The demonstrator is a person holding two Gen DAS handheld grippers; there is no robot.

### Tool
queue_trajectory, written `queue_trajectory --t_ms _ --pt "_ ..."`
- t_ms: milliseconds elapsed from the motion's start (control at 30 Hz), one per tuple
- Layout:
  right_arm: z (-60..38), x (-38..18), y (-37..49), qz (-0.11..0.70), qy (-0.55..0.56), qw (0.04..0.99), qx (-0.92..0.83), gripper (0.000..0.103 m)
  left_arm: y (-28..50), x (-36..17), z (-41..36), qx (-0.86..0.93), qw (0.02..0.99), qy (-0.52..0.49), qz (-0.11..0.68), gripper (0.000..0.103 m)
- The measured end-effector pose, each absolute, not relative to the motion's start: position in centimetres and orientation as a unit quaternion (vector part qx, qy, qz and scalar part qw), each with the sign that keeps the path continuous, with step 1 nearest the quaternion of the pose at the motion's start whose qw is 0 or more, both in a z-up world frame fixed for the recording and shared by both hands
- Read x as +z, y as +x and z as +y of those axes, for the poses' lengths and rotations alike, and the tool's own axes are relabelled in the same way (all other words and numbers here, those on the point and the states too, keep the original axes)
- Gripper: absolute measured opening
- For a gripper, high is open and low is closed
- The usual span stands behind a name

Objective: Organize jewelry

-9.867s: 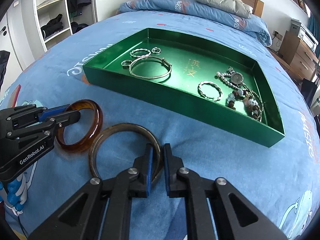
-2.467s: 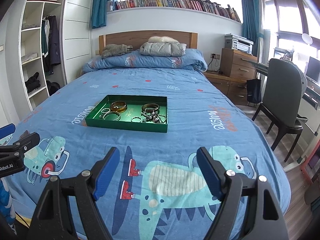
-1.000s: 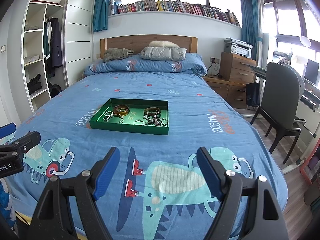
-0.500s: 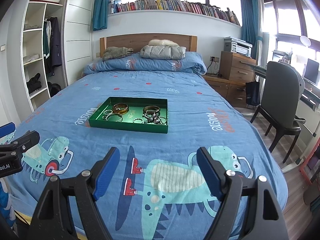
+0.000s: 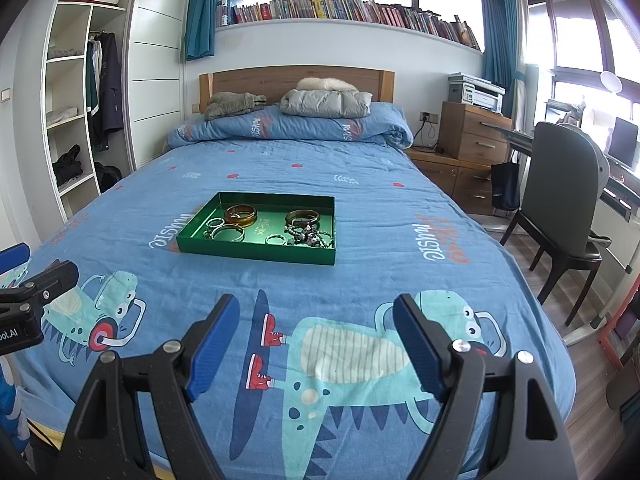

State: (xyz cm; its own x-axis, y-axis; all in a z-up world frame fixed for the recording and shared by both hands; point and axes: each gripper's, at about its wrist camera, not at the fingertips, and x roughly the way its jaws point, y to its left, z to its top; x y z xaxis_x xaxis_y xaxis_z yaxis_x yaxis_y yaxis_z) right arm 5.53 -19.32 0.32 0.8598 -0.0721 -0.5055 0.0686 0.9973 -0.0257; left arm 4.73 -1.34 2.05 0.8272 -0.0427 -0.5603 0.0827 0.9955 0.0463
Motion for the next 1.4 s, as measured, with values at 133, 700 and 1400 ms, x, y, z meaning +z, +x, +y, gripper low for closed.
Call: queue_trajectory --t_ms 133,700,1400 --pt "-19.32 0.33 5.54 0.262 -0.004 0.964 -0.037 0.078 4.74 2.04 -1.35 -0.033 0.955 0.033 0.293 0.103" --pt "-19.49 0.33 5.42 0.263 -0.005 0.964 -0.037 0.078 5.13 1.93 -1.55 -0.038 0.954 0.036 0.296 0.103" --pt "-19.44 0.35 5.50 0.262 -0.006 0.964 -0.038 0.078 5.23 2.20 -1.35 -0.037 0.954 0.034 0.294 0.103"
